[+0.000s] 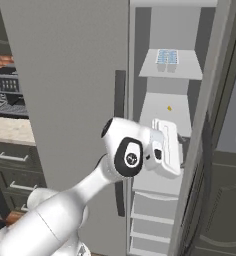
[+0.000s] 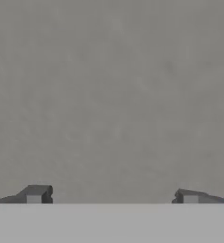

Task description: Open the freezer door, pick up the ice cube tray from the freezer, and place it on the dining counter.

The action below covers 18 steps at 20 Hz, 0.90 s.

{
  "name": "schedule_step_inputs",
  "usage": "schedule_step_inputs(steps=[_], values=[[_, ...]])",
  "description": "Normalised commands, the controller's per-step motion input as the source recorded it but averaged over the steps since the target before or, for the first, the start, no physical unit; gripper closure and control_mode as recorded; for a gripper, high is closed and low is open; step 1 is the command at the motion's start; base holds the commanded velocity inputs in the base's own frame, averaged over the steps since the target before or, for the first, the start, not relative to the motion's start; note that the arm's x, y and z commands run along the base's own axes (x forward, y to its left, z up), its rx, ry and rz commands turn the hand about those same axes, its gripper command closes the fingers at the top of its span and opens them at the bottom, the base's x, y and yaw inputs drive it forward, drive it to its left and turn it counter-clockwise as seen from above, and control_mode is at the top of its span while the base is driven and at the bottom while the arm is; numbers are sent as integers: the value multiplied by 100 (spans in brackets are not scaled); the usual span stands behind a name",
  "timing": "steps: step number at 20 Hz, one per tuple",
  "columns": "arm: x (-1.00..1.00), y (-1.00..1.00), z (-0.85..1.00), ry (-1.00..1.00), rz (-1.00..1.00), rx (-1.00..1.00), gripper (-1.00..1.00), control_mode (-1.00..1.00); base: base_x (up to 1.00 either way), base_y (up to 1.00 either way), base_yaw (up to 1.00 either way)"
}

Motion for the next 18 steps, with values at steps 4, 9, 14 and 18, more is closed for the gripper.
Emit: schedule_step_inputs(steps=[4,9,14,18], values=[[2,-42,0,-1,0,0,-100,-100,0,0,0],[0,-40,0,-2,0,0,-100,-100,0,0,0],[0,-39,-3,-2,0,0,-100,-100,0,0,0],[7,-40,-1,-1,0,0,-100,-100,0,0,0]])
